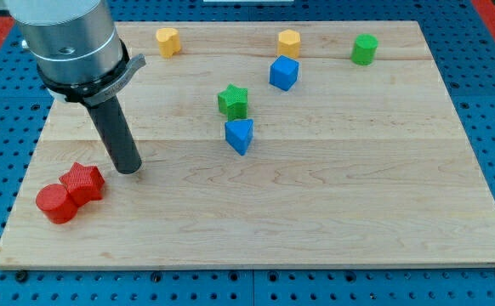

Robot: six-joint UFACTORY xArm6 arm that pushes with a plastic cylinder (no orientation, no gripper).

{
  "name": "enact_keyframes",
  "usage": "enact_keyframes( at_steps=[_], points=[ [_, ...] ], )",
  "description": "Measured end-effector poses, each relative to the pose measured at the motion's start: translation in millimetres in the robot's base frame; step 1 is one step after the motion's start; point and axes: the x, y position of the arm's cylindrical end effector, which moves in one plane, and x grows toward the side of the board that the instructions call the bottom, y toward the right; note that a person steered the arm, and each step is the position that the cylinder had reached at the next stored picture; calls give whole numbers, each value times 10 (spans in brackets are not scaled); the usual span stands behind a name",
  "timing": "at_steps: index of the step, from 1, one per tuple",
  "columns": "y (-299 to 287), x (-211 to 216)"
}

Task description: Point your arm at green star

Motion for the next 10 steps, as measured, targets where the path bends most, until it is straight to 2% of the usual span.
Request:
enact_keyframes(
  at_steps=[1, 4, 6, 8, 9, 10],
  points=[
    [222, 11],
    [217, -156],
    [342, -983],
    [787, -1288],
    [1045, -1376],
    [1535, -980]
  ],
)
